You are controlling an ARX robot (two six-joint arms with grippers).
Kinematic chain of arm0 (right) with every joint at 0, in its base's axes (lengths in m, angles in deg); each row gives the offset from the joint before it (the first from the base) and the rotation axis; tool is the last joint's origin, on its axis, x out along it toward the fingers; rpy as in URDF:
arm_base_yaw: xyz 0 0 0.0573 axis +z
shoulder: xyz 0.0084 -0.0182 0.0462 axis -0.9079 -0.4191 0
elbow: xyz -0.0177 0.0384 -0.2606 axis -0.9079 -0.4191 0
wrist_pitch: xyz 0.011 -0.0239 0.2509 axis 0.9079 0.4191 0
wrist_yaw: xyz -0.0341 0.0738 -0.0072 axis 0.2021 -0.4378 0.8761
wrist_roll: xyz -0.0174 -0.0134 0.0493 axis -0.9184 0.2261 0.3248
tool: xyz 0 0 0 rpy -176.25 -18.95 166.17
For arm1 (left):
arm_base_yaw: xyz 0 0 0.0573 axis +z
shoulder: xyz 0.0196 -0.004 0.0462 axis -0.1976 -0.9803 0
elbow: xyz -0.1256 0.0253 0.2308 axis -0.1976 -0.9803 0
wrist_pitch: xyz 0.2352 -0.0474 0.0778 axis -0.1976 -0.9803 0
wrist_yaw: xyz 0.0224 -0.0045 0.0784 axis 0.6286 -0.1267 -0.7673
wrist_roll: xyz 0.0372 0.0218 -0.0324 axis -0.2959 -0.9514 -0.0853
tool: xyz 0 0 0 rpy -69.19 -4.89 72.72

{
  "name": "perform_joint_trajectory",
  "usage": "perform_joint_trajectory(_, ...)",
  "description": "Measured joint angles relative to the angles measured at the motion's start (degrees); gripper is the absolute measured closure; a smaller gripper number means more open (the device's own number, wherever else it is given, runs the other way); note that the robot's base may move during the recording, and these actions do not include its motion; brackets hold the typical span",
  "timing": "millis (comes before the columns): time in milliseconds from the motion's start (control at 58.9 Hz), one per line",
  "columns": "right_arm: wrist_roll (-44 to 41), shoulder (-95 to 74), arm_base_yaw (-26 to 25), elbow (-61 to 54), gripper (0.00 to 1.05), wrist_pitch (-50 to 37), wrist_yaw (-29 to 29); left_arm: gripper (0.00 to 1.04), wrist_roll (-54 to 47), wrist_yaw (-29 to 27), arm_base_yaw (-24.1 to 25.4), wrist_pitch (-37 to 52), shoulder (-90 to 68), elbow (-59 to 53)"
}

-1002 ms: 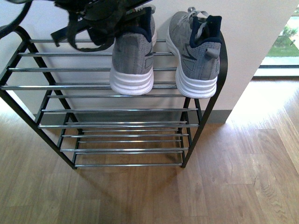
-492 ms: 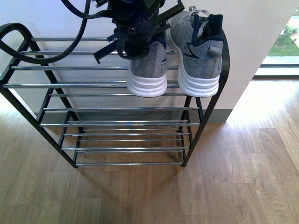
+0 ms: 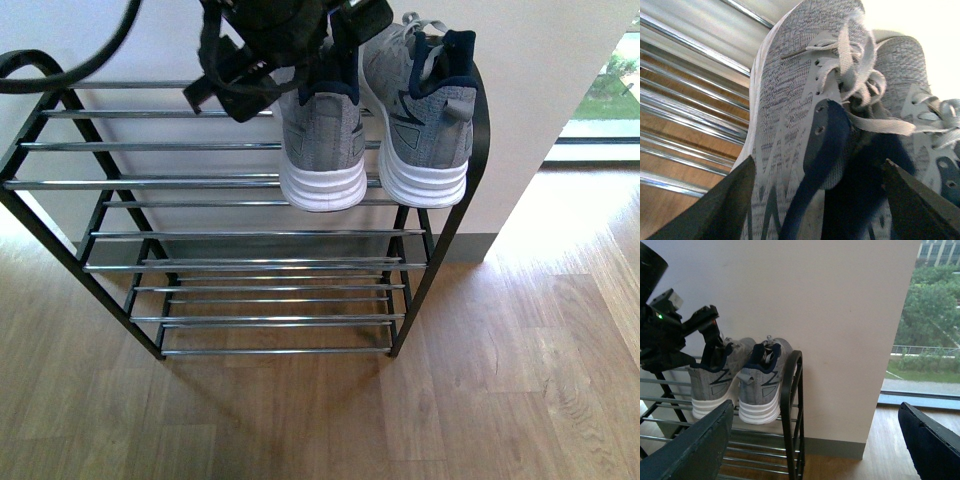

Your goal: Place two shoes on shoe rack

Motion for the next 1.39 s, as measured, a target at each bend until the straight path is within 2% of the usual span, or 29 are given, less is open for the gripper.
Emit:
perform_joint_trajectory(51, 0.0, 0.0, 0.0, 0.0, 0.09, 0.0, 0.0, 0.2, -3.7, -2.9, -0.1, 3.7, 0.6, -1.3)
perform_joint_trajectory(102, 0.0, 0.0, 0.0, 0.0, 0.09, 0.0, -0.1, 0.29, -12.5, -11.0, 0.0, 19.9, 1.6, -7.3)
perform_joint_trajectory(153, 0.0, 0.0, 0.0, 0.0, 0.09, 0.0, 0.0, 0.36, -20.5, -14.4, 0.8, 32.7, 2.9, -13.5)
perform_joint_trajectory(221, 0.0, 0.0, 0.0, 0.0, 0.09, 0.0, 0.1, 0.48, -31.7, -14.6, 2.8, 49.0, 5.9, -24.1)
perform_joint_trajectory(238, 0.0, 0.0, 0.0, 0.0, 0.09, 0.0, 0.1, 0.49, -32.6, -14.5, 3.0, 50.1, 6.2, -24.8)
perform_joint_trajectory(272, 0.0, 0.0, 0.0, 0.0, 0.09, 0.0, 0.1, 0.58, -40.1, -13.6, 4.9, 58.8, 9.7, -31.9)
perform_joint_trajectory(373, 0.0, 0.0, 0.0, 0.0, 0.09, 0.0, 0.0, 0.72, -45.7, -11.5, 8.2, 66.4, 16.2, -40.3)
perform_joint_trajectory(577, 0.0, 0.0, 0.0, 0.0, 0.09, 0.0, 0.0, 1.04, -49.7, -6.1, 13.0, 68.9, 26.4, -54.2)
perform_joint_trajectory(917, 0.0, 0.0, 0.0, 0.0, 0.09, 0.0, 0.0, 1.03, -50.6, 0.7, 20.2, 66.6, 42.5, -68.3)
perform_joint_trajectory(1392, 0.0, 0.0, 0.0, 0.0, 0.09, 0.0, 0.0, 1.03, -50.8, 5.9, 25.6, 54.7, 62.5, -76.6)
